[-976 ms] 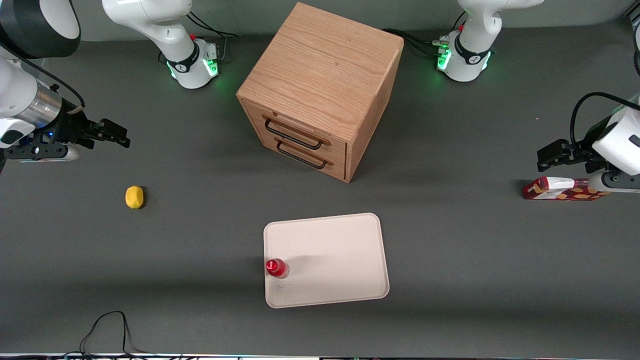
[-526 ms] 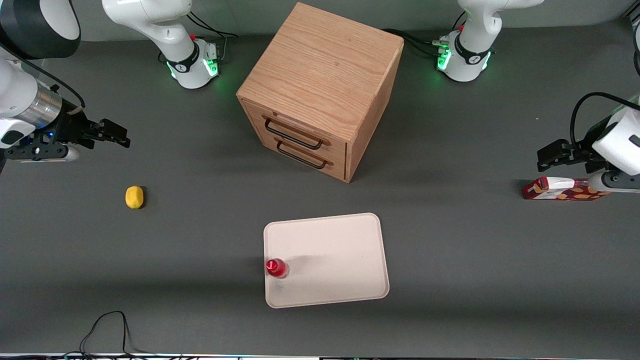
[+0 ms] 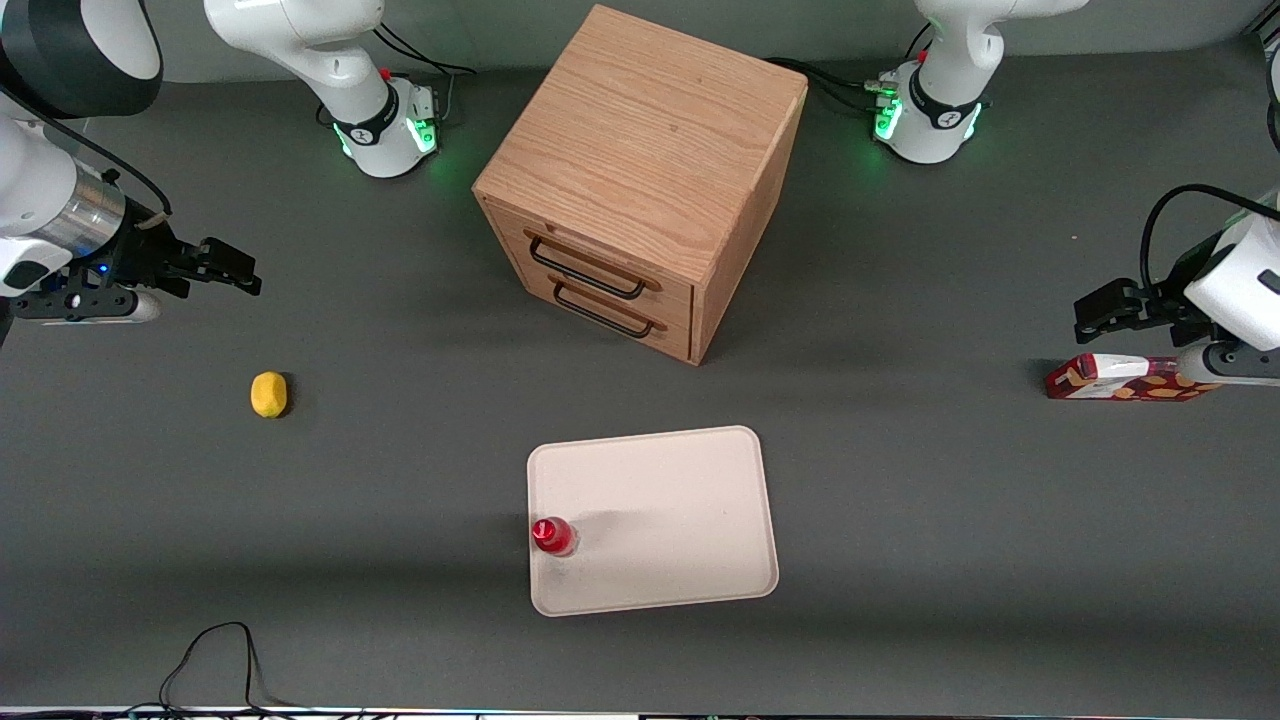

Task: Place coke bottle on tray

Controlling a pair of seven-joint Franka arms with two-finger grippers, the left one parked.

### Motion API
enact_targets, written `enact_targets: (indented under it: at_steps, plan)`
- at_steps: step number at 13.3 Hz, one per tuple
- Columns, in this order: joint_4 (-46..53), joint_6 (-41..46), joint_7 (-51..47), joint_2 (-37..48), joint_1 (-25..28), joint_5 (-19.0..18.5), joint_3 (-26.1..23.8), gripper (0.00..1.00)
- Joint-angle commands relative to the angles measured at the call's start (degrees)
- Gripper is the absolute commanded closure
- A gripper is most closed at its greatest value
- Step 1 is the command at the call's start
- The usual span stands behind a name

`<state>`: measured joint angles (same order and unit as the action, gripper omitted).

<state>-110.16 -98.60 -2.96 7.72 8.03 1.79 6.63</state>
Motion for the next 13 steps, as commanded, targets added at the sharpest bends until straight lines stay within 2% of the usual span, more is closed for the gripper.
enact_targets:
  at_steps: [1,13]
  plan:
    - [-0.1,0.6,1.4,0.5,0.3,0.6,0.3,0.0]
    - [-0.1,1.2,1.5,0.8,0.3,0.6,0.3,0.0]
